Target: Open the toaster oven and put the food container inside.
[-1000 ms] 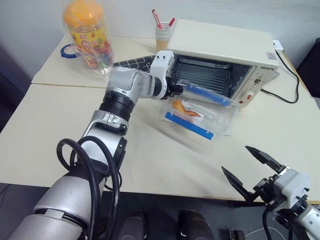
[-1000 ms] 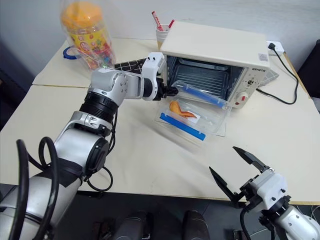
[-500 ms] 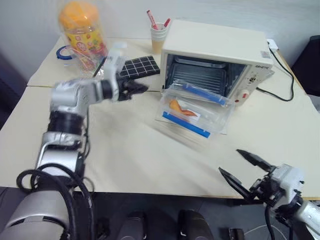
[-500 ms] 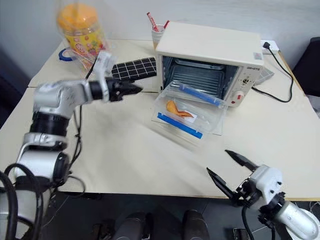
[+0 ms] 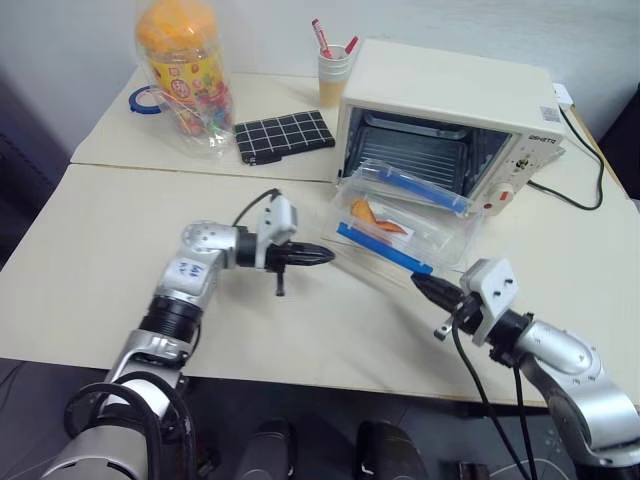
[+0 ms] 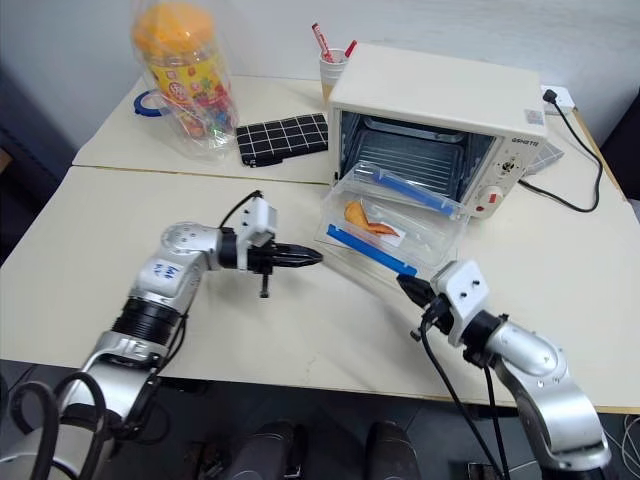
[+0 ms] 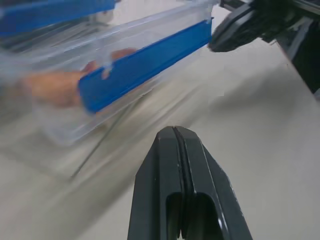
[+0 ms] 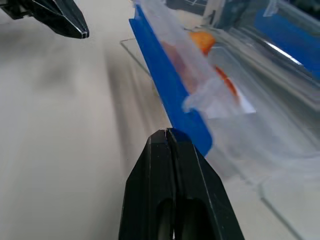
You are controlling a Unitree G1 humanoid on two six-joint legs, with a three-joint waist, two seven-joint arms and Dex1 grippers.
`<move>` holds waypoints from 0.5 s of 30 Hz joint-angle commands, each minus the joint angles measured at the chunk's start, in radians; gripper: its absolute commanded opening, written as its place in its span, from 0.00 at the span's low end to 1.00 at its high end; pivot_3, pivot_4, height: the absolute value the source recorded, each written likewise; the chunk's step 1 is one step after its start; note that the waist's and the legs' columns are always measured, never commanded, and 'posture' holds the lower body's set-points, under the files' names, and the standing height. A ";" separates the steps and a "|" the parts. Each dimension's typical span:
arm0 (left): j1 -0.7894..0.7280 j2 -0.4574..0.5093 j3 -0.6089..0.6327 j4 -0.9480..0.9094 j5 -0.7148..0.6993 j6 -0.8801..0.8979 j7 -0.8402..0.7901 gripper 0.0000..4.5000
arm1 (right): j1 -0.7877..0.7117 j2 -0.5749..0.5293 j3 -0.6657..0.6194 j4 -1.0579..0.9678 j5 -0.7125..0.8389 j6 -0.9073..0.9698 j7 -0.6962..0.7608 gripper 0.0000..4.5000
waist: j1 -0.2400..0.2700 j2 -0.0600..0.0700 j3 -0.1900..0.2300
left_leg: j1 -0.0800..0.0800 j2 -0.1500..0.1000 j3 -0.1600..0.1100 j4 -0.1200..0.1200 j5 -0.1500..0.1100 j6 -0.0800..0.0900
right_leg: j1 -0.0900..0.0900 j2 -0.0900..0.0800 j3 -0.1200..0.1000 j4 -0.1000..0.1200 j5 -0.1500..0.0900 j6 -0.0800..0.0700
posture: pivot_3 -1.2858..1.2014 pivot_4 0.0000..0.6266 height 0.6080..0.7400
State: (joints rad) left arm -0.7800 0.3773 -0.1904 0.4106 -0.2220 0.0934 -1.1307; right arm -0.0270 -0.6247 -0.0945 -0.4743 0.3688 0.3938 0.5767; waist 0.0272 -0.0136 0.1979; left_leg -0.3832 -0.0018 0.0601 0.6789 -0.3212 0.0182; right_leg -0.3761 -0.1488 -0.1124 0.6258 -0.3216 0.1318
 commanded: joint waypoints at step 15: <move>-0.218 -0.253 0.100 0.340 0.110 -0.146 0.460 0.00 | -0.355 -0.024 -0.006 0.458 -0.151 -0.204 0.053 0.00 | -0.003 0.000 0.000 | -0.005 -0.001 -0.001 0.003 0.000 0.000 | -0.001 0.000 -0.005 0.000 0.000 0.001 | 0.52 0.24 1.00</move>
State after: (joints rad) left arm -0.9588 0.1333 -0.1112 0.7268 -0.1191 -0.0109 -0.7029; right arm -0.3545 -0.6543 -0.0863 -0.0487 0.2300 0.2384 0.6312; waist 0.0237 -0.0136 0.1979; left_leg -0.3880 -0.0029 0.0590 0.6819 -0.3211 0.0187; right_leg -0.3768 -0.1493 -0.1180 0.6259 -0.3212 0.1324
